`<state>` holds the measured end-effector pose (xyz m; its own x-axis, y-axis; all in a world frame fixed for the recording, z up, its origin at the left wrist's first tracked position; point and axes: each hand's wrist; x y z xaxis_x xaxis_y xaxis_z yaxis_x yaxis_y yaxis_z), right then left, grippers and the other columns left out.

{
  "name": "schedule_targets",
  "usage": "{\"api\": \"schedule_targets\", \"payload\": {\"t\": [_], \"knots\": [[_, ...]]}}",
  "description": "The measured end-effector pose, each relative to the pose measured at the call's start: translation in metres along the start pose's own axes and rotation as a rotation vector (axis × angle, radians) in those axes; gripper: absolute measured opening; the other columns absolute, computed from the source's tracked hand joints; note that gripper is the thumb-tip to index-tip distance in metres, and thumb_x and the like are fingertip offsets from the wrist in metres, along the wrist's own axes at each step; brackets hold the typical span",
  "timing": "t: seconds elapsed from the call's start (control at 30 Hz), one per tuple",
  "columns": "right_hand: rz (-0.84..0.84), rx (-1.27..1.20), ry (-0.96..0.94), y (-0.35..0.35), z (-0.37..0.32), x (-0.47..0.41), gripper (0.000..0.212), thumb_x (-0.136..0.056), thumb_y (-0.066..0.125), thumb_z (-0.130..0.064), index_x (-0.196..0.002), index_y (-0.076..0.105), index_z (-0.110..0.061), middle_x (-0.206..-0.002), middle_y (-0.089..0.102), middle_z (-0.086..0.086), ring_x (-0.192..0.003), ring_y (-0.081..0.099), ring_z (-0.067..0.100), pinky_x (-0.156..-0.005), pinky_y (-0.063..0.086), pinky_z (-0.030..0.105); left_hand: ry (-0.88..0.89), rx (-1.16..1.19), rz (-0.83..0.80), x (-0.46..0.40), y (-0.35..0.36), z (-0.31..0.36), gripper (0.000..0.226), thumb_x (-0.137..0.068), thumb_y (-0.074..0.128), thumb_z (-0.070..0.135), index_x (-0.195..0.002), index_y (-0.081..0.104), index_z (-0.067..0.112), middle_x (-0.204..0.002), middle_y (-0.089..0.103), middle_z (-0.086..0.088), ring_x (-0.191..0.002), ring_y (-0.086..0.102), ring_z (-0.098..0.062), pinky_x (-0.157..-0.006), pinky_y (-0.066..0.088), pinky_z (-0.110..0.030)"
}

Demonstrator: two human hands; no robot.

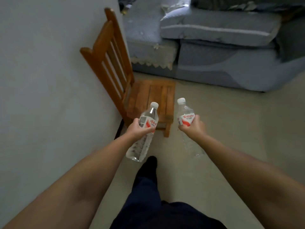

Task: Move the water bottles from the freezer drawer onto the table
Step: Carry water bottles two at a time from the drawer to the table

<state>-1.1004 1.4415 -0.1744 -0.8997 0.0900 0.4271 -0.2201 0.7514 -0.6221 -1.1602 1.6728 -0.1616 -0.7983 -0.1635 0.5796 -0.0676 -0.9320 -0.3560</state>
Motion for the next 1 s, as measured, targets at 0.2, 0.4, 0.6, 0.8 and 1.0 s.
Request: {"api": "schedule_targets", "payload": {"t": [0.2,0.4,0.6,0.8,1.0], "knots": [[0.166,-0.126,0.145,-0.040,-0.002,-0.060,0.054,-0.073,0.075,-0.027,-0.115,0.046,-0.011,-0.108,0.062,0.008,-0.089,0.059,0.023,-0.070,0.046,0.030,0.062,-0.157,-0.170,-0.095,0.019,0.088,0.063,-0.072,0.077,0.045,-0.119,0.043,0.020,-0.110,0.059,-0.002,-0.096,0.062,-0.019,-0.084,0.054,-0.035],[0.289,-0.154,0.267,-0.081,0.012,-0.090,0.052,-0.074,0.073,-0.032,-0.115,0.047,-0.012,-0.106,0.059,0.005,-0.091,0.058,0.024,-0.071,0.045,0.030,0.128,-0.318,-0.262,-0.163,0.056,0.165,0.068,-0.077,0.076,0.039,-0.130,0.040,0.017,-0.115,0.057,-0.001,-0.097,0.061,-0.019,-0.078,0.052,-0.030],[0.404,-0.247,0.391,-0.143,0.060,-0.131,0.050,-0.072,0.073,-0.033,-0.109,0.044,-0.016,-0.110,0.057,0.008,-0.091,0.058,0.024,-0.072,0.047,0.030,0.205,-0.449,-0.364,-0.216,0.139,0.239,0.066,-0.075,0.077,0.039,-0.127,0.043,0.015,-0.116,0.060,-0.003,-0.094,0.061,-0.017,-0.067,0.048,-0.023],[0.469,-0.306,0.471,-0.227,0.121,-0.185,0.056,-0.072,0.071,-0.035,-0.116,0.043,-0.014,-0.114,0.055,0.010,-0.094,0.058,0.025,-0.070,0.045,0.030,0.276,-0.528,-0.474,-0.254,0.251,0.317,0.063,-0.074,0.078,0.037,-0.123,0.045,0.015,-0.107,0.061,0.000,-0.090,0.062,-0.015,-0.060,0.045,-0.021],[0.578,-0.368,0.535,-0.333,0.185,-0.217,0.057,-0.067,0.071,-0.037,-0.114,0.046,-0.017,-0.110,0.058,0.009,-0.092,0.060,0.025,-0.075,0.050,0.033,0.327,-0.570,-0.548,-0.277,0.382,0.400,0.067,-0.068,0.080,0.045,-0.120,0.052,0.014,-0.104,0.066,0.000,-0.090,0.066,-0.017,-0.074,0.055,-0.030]]}}
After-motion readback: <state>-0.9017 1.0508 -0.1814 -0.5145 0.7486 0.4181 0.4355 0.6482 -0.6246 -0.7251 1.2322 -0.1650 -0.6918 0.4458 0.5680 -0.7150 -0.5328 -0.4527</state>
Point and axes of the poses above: each hand's wrist, its own x-axis away from the middle knuckle, its own y-axis out of the palm, z = x × y
